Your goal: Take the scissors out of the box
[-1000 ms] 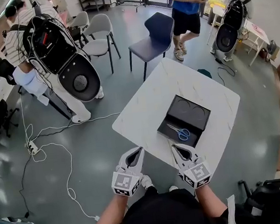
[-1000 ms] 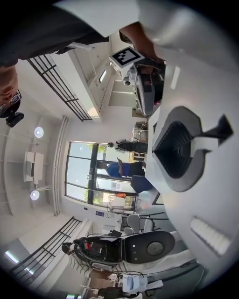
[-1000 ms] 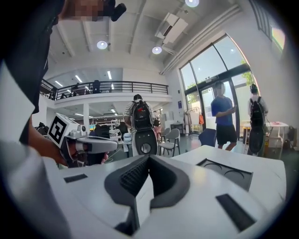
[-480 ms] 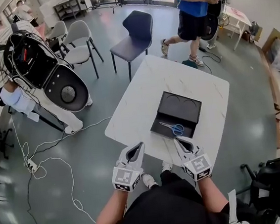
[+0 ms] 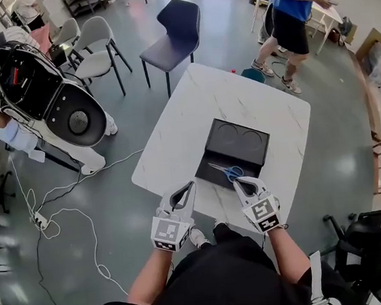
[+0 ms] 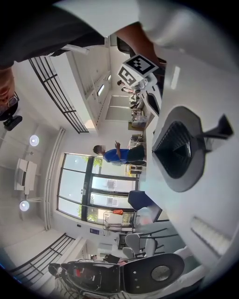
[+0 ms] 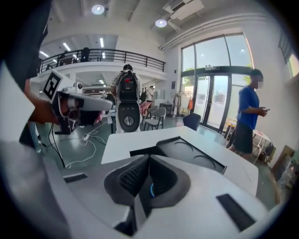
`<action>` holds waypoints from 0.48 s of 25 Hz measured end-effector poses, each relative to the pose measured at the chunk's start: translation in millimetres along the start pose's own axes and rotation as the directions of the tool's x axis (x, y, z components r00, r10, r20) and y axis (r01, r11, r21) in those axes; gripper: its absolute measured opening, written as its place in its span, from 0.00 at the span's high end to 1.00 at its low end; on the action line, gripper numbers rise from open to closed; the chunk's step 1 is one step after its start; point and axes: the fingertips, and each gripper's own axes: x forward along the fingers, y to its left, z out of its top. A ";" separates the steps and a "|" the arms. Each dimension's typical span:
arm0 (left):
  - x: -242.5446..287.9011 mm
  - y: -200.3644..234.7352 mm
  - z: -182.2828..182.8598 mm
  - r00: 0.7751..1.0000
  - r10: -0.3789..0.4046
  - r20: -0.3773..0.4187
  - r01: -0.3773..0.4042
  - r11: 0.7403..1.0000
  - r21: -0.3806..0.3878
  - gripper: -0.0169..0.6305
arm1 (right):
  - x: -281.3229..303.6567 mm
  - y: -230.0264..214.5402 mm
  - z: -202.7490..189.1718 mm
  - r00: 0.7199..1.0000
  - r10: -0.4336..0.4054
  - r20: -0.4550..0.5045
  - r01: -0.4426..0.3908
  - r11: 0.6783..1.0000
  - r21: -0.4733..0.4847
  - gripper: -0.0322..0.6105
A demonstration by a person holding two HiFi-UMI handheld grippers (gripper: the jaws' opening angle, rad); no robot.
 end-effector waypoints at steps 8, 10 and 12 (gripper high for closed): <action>19.1 3.0 -13.7 0.999 0.008 -0.038 -0.009 1.000 -0.025 0.97 | 27.8 -18.0 -30.4 0.988 0.029 -0.152 -0.042 0.995 -0.086 0.93; 22.8 3.6 -15.8 0.999 0.008 -0.041 -0.010 1.000 -0.029 0.97 | 35.9 -20.9 -37.1 0.982 0.036 -0.187 -0.053 0.995 -0.088 0.81; 25.7 5.0 -18.6 0.999 0.011 -0.045 -0.012 0.999 -0.032 0.97 | 44.9 -20.7 -46.4 0.972 0.053 -0.231 -0.076 0.993 -0.092 0.78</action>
